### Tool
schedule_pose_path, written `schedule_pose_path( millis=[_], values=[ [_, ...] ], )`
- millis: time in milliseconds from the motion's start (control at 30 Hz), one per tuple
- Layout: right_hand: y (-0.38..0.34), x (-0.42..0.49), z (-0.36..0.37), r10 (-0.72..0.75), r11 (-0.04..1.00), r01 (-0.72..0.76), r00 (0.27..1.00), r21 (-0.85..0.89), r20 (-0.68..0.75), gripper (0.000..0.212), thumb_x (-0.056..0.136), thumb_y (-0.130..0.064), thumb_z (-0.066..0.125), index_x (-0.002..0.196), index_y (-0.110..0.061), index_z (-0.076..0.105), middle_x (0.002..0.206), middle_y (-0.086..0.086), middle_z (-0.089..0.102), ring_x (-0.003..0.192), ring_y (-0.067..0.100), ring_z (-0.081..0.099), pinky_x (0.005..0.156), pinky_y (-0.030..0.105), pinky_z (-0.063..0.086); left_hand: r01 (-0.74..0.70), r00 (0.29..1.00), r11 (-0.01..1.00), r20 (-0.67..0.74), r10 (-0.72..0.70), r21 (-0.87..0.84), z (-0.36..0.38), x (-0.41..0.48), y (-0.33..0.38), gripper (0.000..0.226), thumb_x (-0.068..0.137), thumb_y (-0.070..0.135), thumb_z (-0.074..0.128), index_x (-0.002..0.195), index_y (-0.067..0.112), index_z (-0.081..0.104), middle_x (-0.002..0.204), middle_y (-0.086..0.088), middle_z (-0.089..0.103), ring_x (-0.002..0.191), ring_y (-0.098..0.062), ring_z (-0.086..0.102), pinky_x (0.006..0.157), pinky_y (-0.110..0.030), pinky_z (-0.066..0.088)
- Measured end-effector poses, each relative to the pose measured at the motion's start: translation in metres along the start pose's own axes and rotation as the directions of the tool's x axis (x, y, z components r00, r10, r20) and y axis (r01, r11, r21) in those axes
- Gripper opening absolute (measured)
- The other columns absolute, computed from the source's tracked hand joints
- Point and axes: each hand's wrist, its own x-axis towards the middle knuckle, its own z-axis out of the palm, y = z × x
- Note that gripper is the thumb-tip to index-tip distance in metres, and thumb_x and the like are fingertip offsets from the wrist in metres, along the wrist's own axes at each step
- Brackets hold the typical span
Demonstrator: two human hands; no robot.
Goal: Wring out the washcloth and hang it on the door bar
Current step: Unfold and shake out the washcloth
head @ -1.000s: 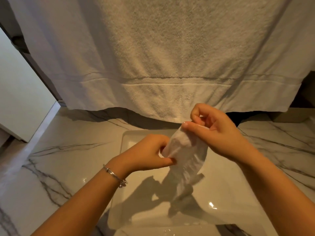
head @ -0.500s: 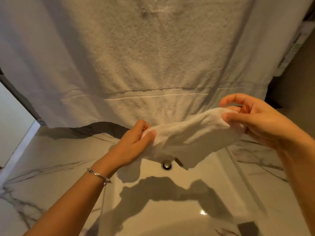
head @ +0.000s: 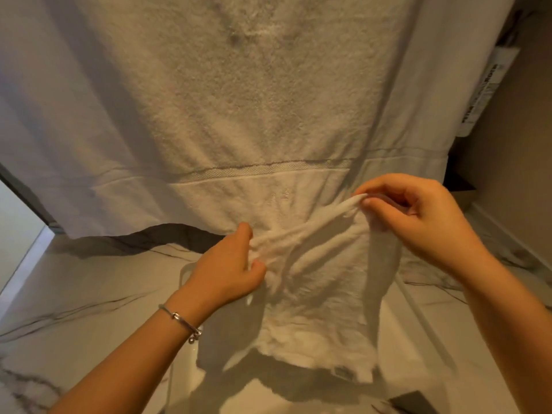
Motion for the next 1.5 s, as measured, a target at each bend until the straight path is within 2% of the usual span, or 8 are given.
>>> schedule_pose_path(
  millis=[167, 367, 833, 1233, 1333, 1400, 1467, 1500],
  values=[
    [-0.014, -0.007, 0.001, 0.026, 0.973, -0.042, 0.997, 0.228, 0.071, 0.018, 0.085, 0.001, 0.057, 0.088, -0.012, 0.069, 0.087, -0.002, 0.07, 0.082, 0.001, 0.064, 0.077, 0.013, 0.048, 0.045, 0.999, 0.996, 0.007, -0.045, -0.076, 0.01, -0.007, 0.016, 0.062, 0.055, 0.078, 0.054, 0.083, 0.025, 0.038, 0.086, 0.003, 0.046, 0.08, -0.018, 0.044, 0.062, -0.029, 0.036],
    [-0.032, -0.014, 0.016, -0.066, 0.993, 0.044, 0.973, 0.106, 0.219, 0.02, 0.085, -0.002, 0.057, 0.09, -0.016, 0.07, 0.087, -0.011, 0.07, 0.087, 0.0, 0.064, 0.078, 0.011, 0.048, -0.167, 0.969, 0.928, -0.227, 0.093, -0.334, 0.021, -0.007, 0.063, 0.019, 0.066, 0.028, 0.06, 0.076, 0.015, 0.049, 0.067, -0.001, 0.054, 0.062, -0.019, 0.05, 0.052, -0.039, 0.043],
    [0.013, -0.023, -0.016, 0.066, 0.966, -0.104, 0.984, -0.237, -0.164, 0.015, 0.084, -0.008, 0.061, 0.09, -0.015, 0.072, 0.084, -0.004, 0.069, 0.078, 0.001, 0.06, 0.073, 0.0, 0.039, 0.044, 0.993, 0.919, -0.083, -0.083, -0.393, 0.023, -0.018, 0.028, 0.021, 0.065, 0.014, 0.069, 0.074, 0.024, 0.053, 0.063, 0.003, 0.059, 0.055, -0.009, 0.053, 0.052, -0.027, 0.043],
    [0.019, -0.006, -0.023, 0.095, 0.971, -0.113, 0.991, -0.211, -0.094, 0.004, 0.079, -0.021, 0.069, 0.081, -0.021, 0.072, 0.072, -0.01, 0.066, 0.068, -0.002, 0.06, 0.061, 0.006, 0.043, 0.089, 0.994, 0.996, 0.064, -0.09, 0.012, 0.007, -0.01, -0.003, 0.015, 0.081, 0.0, 0.045, 0.076, 0.006, 0.058, 0.075, -0.015, 0.065, 0.075, -0.034, 0.061, 0.061, -0.038, 0.044],
    [0.018, 0.021, -0.037, -0.009, 0.966, -0.066, 0.957, -0.249, -0.291, 0.009, 0.084, -0.021, 0.063, 0.086, -0.013, 0.067, 0.078, -0.001, 0.061, 0.065, -0.004, 0.051, 0.062, 0.01, 0.039, -0.014, 0.975, 1.0, -0.221, 0.014, 0.002, -0.042, 0.023, 0.011, 0.018, 0.078, -0.003, 0.04, 0.081, -0.003, 0.058, 0.081, -0.026, 0.064, 0.078, -0.034, 0.057, 0.066, -0.039, 0.04],
    [0.009, 0.031, -0.042, -0.232, 0.959, 0.107, 0.829, -0.262, -0.51, 0.004, 0.088, -0.021, 0.055, 0.087, -0.019, 0.058, 0.078, -0.004, 0.055, 0.066, -0.002, 0.047, 0.064, 0.013, 0.038, -0.251, 0.738, 0.968, -0.641, 0.21, 0.028, -0.086, 0.039, 0.033, 0.015, 0.075, 0.001, 0.036, 0.076, 0.002, 0.052, 0.069, -0.014, 0.052, 0.064, -0.016, 0.041, 0.057, -0.029, 0.031],
    [0.006, 0.022, -0.022, -0.312, 0.934, 0.202, 0.864, -0.296, -0.396, 0.005, 0.088, -0.015, 0.05, 0.089, -0.011, 0.053, 0.076, 0.007, 0.054, 0.069, 0.014, 0.049, 0.064, 0.027, 0.039, -0.4, 0.556, 0.907, -0.751, 0.357, 0.135, -0.103, 0.038, 0.051, 0.013, 0.073, 0.002, 0.036, 0.072, 0.009, 0.047, 0.067, 0.0, 0.039, 0.062, -0.011, 0.035, 0.055, -0.023, 0.027],
    [0.009, 0.012, -0.007, -0.313, 0.902, 0.235, 0.934, -0.363, -0.174, 0.006, 0.087, -0.013, 0.049, 0.089, -0.008, 0.051, 0.075, 0.011, 0.054, 0.07, 0.019, 0.05, 0.061, 0.029, 0.035, -0.397, 0.676, 0.899, -0.605, 0.421, 0.182, -0.093, 0.031, 0.053, 0.012, 0.073, 0.006, 0.038, 0.07, 0.011, 0.047, 0.065, -0.003, 0.042, 0.061, -0.018, 0.041, 0.055, -0.027, 0.031]
  ],
)
